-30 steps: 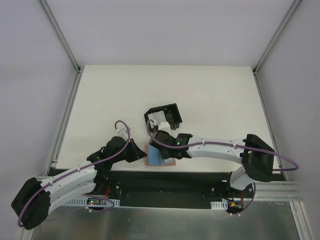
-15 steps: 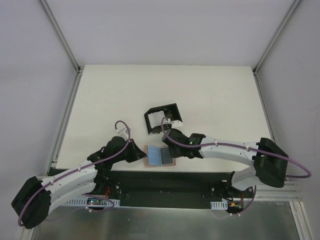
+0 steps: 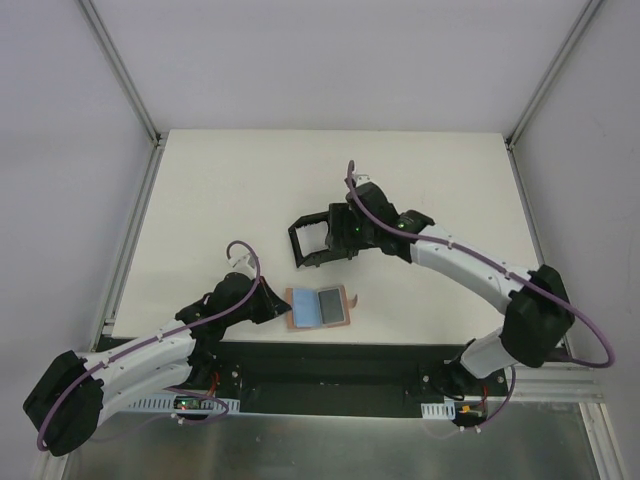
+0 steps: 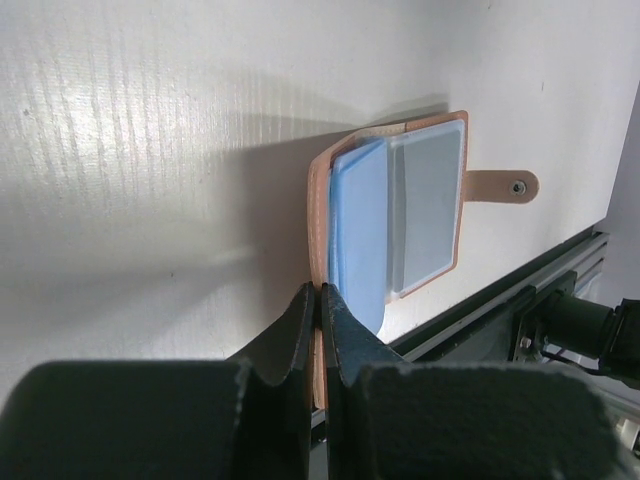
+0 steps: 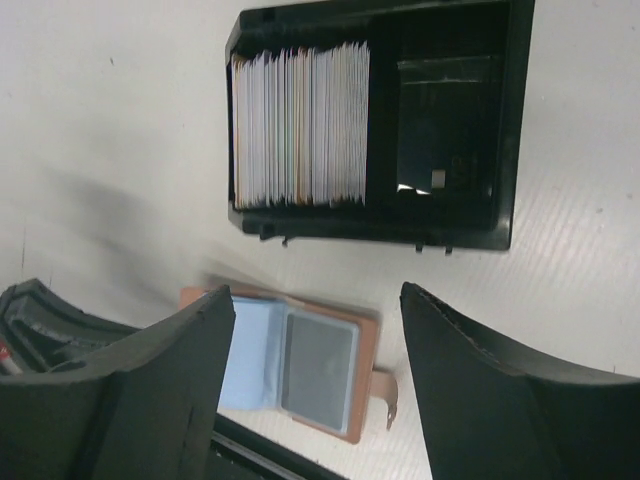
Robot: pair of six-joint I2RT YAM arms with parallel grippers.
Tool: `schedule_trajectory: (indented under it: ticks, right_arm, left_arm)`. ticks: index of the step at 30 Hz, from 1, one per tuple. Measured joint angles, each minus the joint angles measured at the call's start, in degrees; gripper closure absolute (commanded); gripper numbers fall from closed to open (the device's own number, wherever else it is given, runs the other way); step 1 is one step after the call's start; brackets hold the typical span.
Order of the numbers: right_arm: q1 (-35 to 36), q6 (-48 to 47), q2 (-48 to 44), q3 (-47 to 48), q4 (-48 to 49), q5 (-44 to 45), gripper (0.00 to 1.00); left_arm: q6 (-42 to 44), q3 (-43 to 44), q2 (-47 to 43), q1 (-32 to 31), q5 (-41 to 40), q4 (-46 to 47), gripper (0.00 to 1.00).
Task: Put the credit cards into the card holder
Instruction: Insert the credit card into the card holder, then pick up the credit card from the storage box.
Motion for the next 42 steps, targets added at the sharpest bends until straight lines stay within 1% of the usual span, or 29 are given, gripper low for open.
schedule_trajectory:
  ticks: [6, 13, 19, 26, 28, 35, 40, 42]
  right_arm:
    - [-5.20, -2.78, 12.31, 6.49, 2.47, -7.82, 0.25]
    - [-8.26, -4.59, 23.43, 12.37, 3.15, -13.55, 0.22]
    - [-9.57, -5.22, 28.33, 17.18, 3.28, -17.27, 0.21]
    - [-10.10, -5.46, 30.60, 18.03, 3.43, -20.31, 0.21]
    - [-10.21, -5.46, 31.15, 18.23, 3.50, -21.29, 0.22]
    - [-11.21, -5.22, 31.47, 18.27, 3.82, -24.68, 0.34]
    - [-12.13, -4.87, 31.47, 18.27, 5.07, -26.36, 0.41]
    - [-12.35, -4.76, 31.45, 18.25, 5.33, -26.64, 0.46]
  left_arm:
    - [-0.02, 0.00, 0.00, 0.00, -1.11, 0.00, 1.00]
    - [0.00, 0.00, 0.00, 0.00, -1.07, 0.00, 1.00]
    - [0.00, 0.00, 0.11, 0.00, -1.05, 0.02, 1.00]
    - [0.09, 0.20, 1.68, 0.02, -1.05, 0.02, 1.00]
    - [0.33, 0.57, 2.16, 0.02, -1.01, 0.02, 1.00]
    - [0.46, 0.98, 2.58, 0.02, -0.98, 0.20, 1.00]
    - [0.46, 1.03, 2.58, 0.02, -0.98, 0.17, 1.00]
    - [0.46, 1.09, 2.58, 0.02, -0.98, 0.20, 1.00]
